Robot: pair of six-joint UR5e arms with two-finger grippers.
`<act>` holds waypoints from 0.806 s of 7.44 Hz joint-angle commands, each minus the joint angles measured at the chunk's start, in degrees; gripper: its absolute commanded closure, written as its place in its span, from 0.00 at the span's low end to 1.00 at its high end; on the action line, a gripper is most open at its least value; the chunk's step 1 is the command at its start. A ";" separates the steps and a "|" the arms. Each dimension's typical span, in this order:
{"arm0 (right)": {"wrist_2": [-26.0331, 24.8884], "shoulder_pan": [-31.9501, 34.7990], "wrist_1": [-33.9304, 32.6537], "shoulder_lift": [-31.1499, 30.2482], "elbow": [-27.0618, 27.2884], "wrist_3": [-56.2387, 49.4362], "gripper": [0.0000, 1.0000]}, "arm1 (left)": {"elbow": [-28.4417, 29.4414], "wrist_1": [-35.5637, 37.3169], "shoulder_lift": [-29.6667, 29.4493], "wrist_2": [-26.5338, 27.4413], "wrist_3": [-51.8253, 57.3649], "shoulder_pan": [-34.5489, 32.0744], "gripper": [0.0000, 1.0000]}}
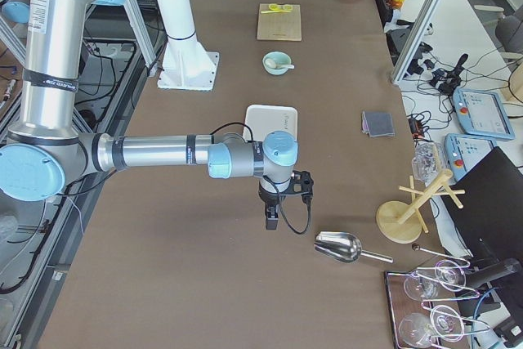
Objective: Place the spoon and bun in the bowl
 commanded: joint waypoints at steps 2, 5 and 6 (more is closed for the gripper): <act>0.16 -1.44 0.07 0.10 0.25 0.04 0.00 | -1.42 0.09 0.00 0.00 0.00 0.00 0.01; 0.68 -2.06 2.68 0.02 -0.01 0.04 0.00 | -2.91 0.00 1.49 0.00 0.00 0.00 0.01; 0.68 -2.49 3.92 -0.24 -0.10 0.04 0.00 | -3.62 0.00 1.93 0.00 0.00 -0.08 0.01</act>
